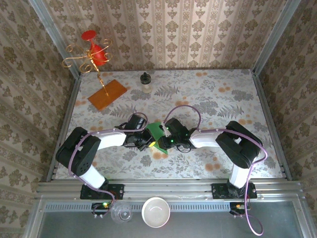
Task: Fold a paper plane with a square sheet of paper (pick it up from the middle)
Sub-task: Third fold the triangle at the center of the table.
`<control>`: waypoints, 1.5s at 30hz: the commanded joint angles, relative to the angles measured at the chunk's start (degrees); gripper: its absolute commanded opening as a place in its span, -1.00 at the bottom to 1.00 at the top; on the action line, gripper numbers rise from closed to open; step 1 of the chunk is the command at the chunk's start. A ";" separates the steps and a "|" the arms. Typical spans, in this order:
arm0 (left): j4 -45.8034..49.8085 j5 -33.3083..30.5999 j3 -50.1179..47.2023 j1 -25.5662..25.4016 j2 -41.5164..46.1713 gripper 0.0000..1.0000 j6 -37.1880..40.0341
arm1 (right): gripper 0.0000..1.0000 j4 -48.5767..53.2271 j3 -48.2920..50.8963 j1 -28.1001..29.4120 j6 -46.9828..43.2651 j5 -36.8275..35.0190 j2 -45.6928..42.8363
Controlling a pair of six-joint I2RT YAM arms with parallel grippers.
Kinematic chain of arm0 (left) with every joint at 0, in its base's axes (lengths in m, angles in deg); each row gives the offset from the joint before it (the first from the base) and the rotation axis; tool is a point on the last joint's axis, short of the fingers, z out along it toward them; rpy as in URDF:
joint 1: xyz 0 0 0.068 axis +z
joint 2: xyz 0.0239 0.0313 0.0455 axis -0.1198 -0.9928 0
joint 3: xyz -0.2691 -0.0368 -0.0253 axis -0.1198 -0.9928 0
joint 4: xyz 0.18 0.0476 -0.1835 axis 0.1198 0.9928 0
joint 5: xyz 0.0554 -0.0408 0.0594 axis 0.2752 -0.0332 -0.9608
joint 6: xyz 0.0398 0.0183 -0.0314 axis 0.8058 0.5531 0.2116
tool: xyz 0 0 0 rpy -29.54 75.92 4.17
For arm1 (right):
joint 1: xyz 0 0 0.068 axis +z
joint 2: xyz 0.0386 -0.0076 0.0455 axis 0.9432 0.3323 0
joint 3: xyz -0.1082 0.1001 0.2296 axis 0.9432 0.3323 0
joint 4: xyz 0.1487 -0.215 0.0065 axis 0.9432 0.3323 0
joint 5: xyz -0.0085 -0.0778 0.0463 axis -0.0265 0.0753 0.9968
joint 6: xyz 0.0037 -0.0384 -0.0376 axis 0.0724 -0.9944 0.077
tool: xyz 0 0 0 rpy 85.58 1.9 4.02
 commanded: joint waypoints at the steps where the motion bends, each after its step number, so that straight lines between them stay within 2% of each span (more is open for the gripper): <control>1: 2.95 -2.72 -2.94 -0.31 0.10 -0.86 0.69 | -0.39 5.28 -0.11 -1.04 3.61 -0.86 -1.61; 6: 2.37 -3.25 -3.46 -0.27 -0.18 -0.86 2.10 | -0.11 8.61 -0.14 -2.67 7.70 -3.09 -7.73; 11: 2.04 -3.51 -3.50 -0.19 -0.60 -0.86 2.63 | -0.08 12.54 0.74 -4.87 9.69 -3.83 -12.65; 16: 1.66 -3.68 -3.63 -0.23 -0.60 -0.86 2.46 | -0.32 13.20 0.21 -4.71 6.77 5.42 -12.62; 23: 1.58 -3.47 -3.90 -0.23 -0.43 -0.86 2.42 | -0.58 10.41 -0.53 -3.30 5.76 11.46 -8.32; 33: 1.58 -3.05 -3.70 -0.23 0.18 -0.86 2.45 | -0.64 10.67 -4.86 -2.15 4.36 16.04 -1.14; 45: 1.22 -2.03 -3.19 -0.22 1.33 -0.85 2.33 | -0.66 11.42 -6.24 -2.21 3.56 16.31 3.26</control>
